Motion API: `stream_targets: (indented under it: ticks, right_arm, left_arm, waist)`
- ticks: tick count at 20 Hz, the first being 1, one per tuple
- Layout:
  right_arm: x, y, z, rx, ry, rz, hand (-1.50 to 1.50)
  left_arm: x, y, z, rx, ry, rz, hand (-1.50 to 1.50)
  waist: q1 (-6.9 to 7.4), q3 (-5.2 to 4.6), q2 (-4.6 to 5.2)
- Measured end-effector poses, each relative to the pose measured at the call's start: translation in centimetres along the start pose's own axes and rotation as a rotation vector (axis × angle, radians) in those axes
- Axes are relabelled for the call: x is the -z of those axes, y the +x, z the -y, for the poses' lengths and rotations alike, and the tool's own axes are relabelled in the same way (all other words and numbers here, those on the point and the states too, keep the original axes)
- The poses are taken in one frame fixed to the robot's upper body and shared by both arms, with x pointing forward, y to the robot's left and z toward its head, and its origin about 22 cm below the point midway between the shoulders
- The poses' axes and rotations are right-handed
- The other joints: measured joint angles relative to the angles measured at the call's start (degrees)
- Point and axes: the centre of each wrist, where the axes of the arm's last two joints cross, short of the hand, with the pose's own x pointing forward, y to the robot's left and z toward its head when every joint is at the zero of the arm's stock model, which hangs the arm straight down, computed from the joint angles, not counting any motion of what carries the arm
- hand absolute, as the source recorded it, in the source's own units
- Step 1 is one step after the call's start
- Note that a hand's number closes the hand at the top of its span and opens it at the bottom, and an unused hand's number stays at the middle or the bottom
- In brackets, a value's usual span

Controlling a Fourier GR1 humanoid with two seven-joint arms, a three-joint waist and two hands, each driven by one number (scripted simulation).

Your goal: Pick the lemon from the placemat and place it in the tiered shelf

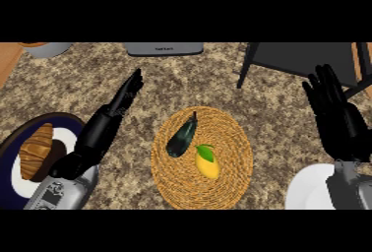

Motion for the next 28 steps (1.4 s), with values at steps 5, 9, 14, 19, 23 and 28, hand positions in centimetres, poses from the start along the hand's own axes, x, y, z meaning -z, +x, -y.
stream_targets:
  ticks: [5, 9, 14, 19, 23, 28]
  right_arm:
    - [0.6, 1.9, 1.0, -0.127, 0.081, 0.117, 1.50]
    - [0.7, 1.6, 3.9, -0.435, 0.086, 0.065, 1.50]
    - [1.2, -2.7, 5.6, -0.479, 0.174, -0.007, -1.50]
    - [1.1, -3.5, 7.1, -0.499, 0.375, 0.000, -1.50]
    - [1.4, -1.3, 6.0, -0.530, 0.524, -0.019, -1.50]
    - [1.1, 2.7, 2.7, -0.617, 0.649, -0.067, -1.50]
  left_arm:
    - [-3.4, -4.2, -2.3, -0.057, 0.143, -0.306, 0.00]
    - [-7.0, -7.7, -3.4, -0.134, 0.264, -0.573, 0.00]
    - [-8.9, -9.2, -5.0, -0.206, 0.340, -0.745, 0.00]
    - [-9.9, -9.6, -5.5, -0.231, 0.372, -0.791, 0.00]
    - [-10.2, -9.5, -5.8, -0.230, 0.389, -0.801, 0.00]
    - [-10.4, -9.6, -6.5, -0.241, 0.392, -0.822, 0.00]
  waist:
    - [1.87, -0.84, -0.71]
    - [2.95, -1.36, -0.09]
    - [2.63, -1.17, -0.75]
    - [1.95, -1.09, -1.25]
    - [1.50, -1.10, -1.54]
    - [1.07, -1.20, -1.72]
